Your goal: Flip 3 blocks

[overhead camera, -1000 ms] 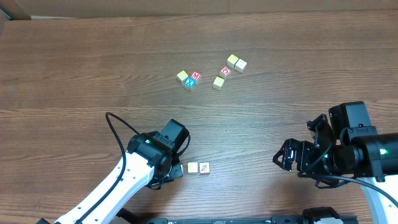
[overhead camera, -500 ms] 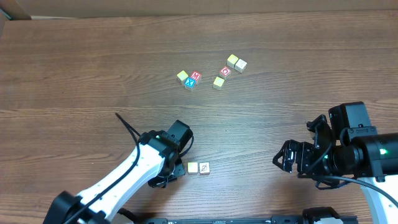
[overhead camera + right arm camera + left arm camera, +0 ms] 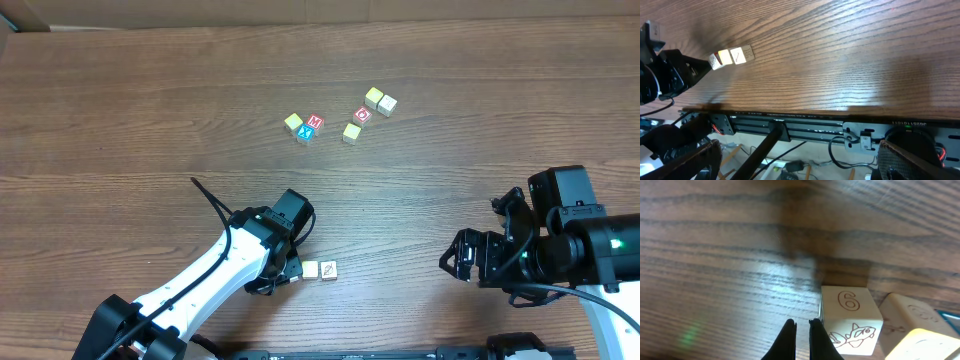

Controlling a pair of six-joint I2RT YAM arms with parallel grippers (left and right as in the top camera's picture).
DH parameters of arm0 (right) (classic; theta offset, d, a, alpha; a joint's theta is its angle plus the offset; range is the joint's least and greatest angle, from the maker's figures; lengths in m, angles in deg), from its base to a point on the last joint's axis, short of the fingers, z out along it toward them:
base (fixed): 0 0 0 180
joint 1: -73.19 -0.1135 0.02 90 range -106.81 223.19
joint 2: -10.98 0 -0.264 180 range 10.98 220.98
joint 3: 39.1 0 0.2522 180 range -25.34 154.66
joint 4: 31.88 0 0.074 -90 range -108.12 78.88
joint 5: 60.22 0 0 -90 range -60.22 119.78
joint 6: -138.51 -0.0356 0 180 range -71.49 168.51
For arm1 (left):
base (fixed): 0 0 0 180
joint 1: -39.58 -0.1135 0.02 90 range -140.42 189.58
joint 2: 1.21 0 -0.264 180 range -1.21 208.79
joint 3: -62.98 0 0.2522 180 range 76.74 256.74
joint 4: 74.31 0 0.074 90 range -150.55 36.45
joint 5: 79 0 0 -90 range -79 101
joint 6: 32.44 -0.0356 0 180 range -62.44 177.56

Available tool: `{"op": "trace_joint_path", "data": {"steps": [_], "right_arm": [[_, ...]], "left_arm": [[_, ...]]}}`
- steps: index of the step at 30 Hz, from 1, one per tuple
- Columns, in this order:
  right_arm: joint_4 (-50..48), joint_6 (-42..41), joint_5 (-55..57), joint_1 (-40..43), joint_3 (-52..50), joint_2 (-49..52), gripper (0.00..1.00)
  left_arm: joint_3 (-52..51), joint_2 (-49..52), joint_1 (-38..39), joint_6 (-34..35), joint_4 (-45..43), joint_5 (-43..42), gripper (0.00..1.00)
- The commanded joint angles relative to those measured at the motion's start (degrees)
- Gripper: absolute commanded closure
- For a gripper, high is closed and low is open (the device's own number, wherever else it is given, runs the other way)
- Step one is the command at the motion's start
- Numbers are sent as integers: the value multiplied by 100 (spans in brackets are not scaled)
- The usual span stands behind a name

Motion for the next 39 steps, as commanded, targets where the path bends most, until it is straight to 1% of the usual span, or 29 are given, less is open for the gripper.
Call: {"op": "trace_joint_path", "data": {"steps": [1,15,21,25,39], "right_arm": [[11,48,17,-28,109,-48,0],[42,50,17,-28,109,-48,0],[39,57,17,-28,109,-48,0],[37,70,17,-28,109,-48,0],[35,70,17,-28,109,-48,0]], "left_arm": [[-35,35,-35,-203,-105,42,96],[-35,35,-111,-258,-70,205,96],[-35,35,-409,-306,-96,140,96],[-35,35,-409,-459,-118,72,96],[-35,35,-404,-487,-319,-129,96]]}}
